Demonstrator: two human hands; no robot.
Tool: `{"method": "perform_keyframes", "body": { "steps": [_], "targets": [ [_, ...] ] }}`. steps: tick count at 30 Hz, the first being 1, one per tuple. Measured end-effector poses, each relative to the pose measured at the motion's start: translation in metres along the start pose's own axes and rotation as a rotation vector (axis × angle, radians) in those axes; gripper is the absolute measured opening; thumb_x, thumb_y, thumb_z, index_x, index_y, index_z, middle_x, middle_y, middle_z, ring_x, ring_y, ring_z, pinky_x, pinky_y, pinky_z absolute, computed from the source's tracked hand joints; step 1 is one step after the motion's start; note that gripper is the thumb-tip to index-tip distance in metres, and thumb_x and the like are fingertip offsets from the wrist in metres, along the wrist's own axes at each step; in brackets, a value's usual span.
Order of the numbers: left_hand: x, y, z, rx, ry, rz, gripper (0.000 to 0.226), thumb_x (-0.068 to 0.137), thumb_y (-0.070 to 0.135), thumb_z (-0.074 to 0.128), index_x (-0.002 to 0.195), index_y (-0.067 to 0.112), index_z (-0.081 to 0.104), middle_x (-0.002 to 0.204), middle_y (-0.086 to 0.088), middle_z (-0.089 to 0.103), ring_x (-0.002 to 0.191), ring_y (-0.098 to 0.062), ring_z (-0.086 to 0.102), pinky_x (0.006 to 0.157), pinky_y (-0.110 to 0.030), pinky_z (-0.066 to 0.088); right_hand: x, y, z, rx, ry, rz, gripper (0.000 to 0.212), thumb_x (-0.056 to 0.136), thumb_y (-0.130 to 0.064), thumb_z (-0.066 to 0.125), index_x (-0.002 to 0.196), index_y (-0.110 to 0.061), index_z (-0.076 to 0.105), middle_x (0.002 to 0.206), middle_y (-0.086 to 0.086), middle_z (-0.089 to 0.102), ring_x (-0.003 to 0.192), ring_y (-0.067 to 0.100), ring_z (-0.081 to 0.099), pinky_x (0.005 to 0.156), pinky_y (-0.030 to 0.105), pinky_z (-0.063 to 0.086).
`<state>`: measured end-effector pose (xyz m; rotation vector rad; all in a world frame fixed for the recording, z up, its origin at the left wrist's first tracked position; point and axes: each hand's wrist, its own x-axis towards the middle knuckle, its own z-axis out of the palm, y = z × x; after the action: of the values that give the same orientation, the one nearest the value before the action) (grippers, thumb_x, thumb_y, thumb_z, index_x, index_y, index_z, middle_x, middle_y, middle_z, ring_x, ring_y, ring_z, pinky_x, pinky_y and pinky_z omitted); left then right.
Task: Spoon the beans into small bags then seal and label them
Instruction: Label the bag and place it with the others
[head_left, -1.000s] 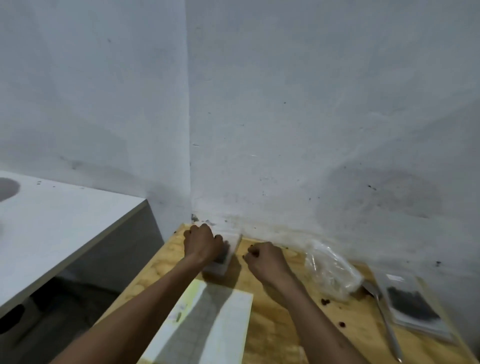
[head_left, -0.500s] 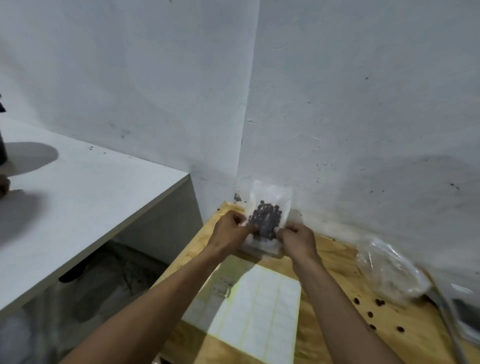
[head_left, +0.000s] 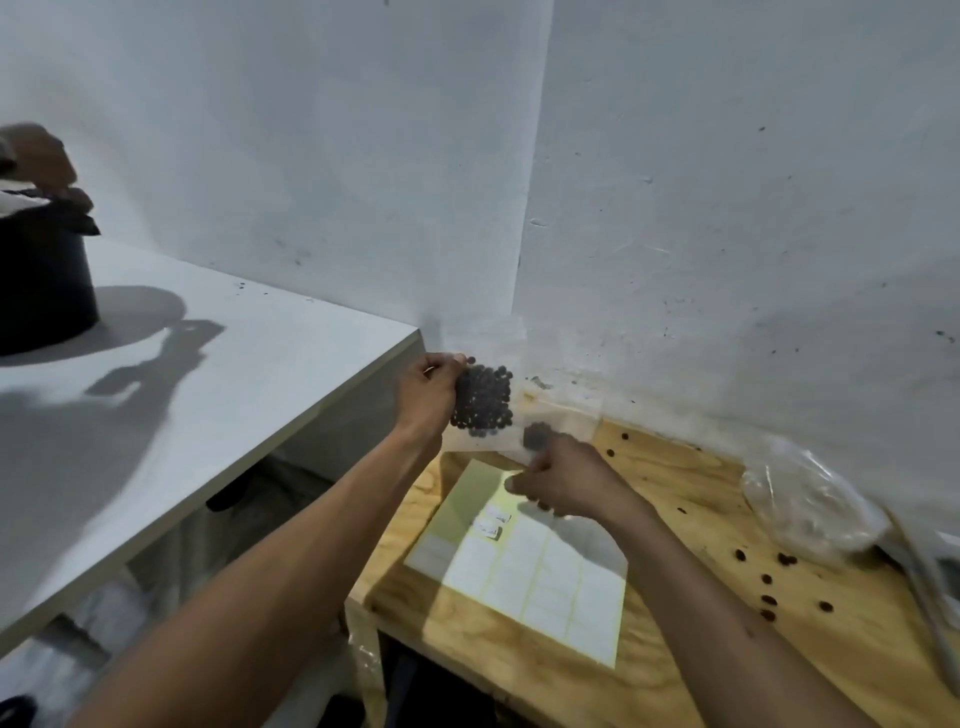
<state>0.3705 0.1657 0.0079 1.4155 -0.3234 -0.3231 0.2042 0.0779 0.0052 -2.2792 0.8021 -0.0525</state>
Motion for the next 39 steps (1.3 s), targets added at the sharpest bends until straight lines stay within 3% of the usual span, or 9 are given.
{"method": "perform_keyframes", "body": {
  "steps": [3, 5, 10, 15, 17, 20, 26, 34, 39],
  "targets": [
    [-0.009, 0.004, -0.007, 0.014, 0.001, 0.022, 0.021, 0.098, 0.024, 0.065, 0.107, 0.006, 0.07, 0.108, -0.008, 0.071, 0.092, -0.014, 0.066, 0.066, -0.017, 0.05, -0.002, -0.005, 0.018, -0.143, -0.116, 0.068, 0.046, 0.082, -0.047, 0.076, 0.073, -0.003, 0.068, 0.081, 0.018, 0.075, 0.067, 0.029, 0.068, 0.073, 0.038, 0.061],
    [-0.014, 0.005, -0.01, 0.03, 0.003, 0.037, 0.021, 0.099, 0.022, 0.063, 0.112, 0.006, 0.067, 0.108, -0.006, 0.068, 0.087, -0.008, 0.062, 0.058, -0.012, 0.046, -0.001, -0.008, 0.028, -0.227, -0.108, 0.072, 0.045, 0.079, -0.049, 0.077, 0.065, -0.013, 0.056, 0.076, 0.012, 0.067, 0.069, 0.028, 0.063, 0.074, 0.037, 0.058],
    [-0.021, 0.009, -0.016, 0.02, 0.005, 0.035, 0.01, 0.097, 0.022, 0.063, 0.101, 0.013, 0.065, 0.102, -0.003, 0.067, 0.09, -0.013, 0.061, 0.069, -0.025, 0.045, -0.006, -0.009, 0.034, -0.145, -0.114, 0.038, 0.027, 0.078, -0.022, 0.074, 0.064, -0.004, 0.06, 0.064, 0.01, 0.062, 0.061, 0.024, 0.06, 0.077, 0.042, 0.06],
    [-0.022, 0.007, -0.014, -0.006, -0.033, 0.028, 0.02, 0.098, 0.026, 0.063, 0.107, 0.009, 0.064, 0.102, -0.009, 0.073, 0.098, -0.022, 0.067, 0.08, -0.032, 0.049, -0.019, -0.01, 0.012, 0.32, -0.188, -0.02, 0.023, 0.089, -0.01, 0.072, 0.076, 0.008, 0.071, 0.072, 0.021, 0.068, 0.063, 0.026, 0.065, 0.067, 0.036, 0.062],
    [-0.023, 0.006, -0.01, 0.006, -0.077, 0.029, 0.02, 0.099, 0.025, 0.062, 0.112, 0.01, 0.064, 0.094, -0.005, 0.076, 0.094, -0.02, 0.07, 0.084, -0.035, 0.051, -0.024, -0.014, -0.005, 0.421, -0.099, -0.057, 0.017, 0.09, -0.009, 0.072, 0.087, 0.008, 0.073, 0.083, 0.023, 0.075, 0.069, 0.025, 0.072, 0.067, 0.035, 0.063],
    [-0.028, 0.004, 0.002, -0.007, -0.177, 0.008, 0.015, 0.1, 0.02, 0.06, 0.113, 0.013, 0.065, 0.094, -0.005, 0.078, 0.092, -0.02, 0.075, 0.071, -0.024, 0.053, -0.023, -0.018, -0.033, 0.478, 0.109, -0.117, 0.013, 0.089, -0.009, 0.073, 0.085, 0.003, 0.074, 0.079, 0.02, 0.075, 0.066, 0.025, 0.071, 0.067, 0.039, 0.064],
    [-0.049, 0.004, 0.038, -0.05, -0.267, -0.044, 0.012, 0.097, 0.014, 0.06, 0.107, 0.011, 0.066, 0.092, -0.006, 0.079, 0.086, -0.019, 0.075, 0.074, -0.029, 0.05, -0.019, -0.012, -0.074, 0.355, 0.392, -0.17, 0.006, 0.086, -0.015, 0.078, 0.084, -0.01, 0.075, 0.074, 0.004, 0.076, 0.06, 0.012, 0.072, 0.057, 0.017, 0.056],
    [-0.064, 0.011, 0.07, -0.099, -0.339, -0.048, 0.016, 0.093, 0.014, 0.066, 0.107, 0.009, 0.069, 0.097, -0.011, 0.078, 0.088, -0.019, 0.076, 0.086, -0.033, 0.05, -0.021, 0.007, -0.084, 0.322, 0.513, -0.133, 0.007, 0.083, -0.021, 0.08, 0.08, -0.016, 0.076, 0.07, 0.0, 0.076, 0.059, 0.012, 0.073, 0.069, 0.04, 0.064],
    [-0.072, 0.016, 0.08, -0.09, -0.362, -0.041, 0.013, 0.094, 0.016, 0.065, 0.104, 0.012, 0.072, 0.101, -0.012, 0.077, 0.088, -0.016, 0.077, 0.088, -0.036, 0.049, -0.019, 0.013, -0.085, 0.279, 0.599, -0.13, 0.01, 0.082, -0.025, 0.081, 0.08, -0.017, 0.075, 0.069, -0.004, 0.074, 0.059, 0.009, 0.071, 0.072, 0.034, 0.062]
  ]
}}
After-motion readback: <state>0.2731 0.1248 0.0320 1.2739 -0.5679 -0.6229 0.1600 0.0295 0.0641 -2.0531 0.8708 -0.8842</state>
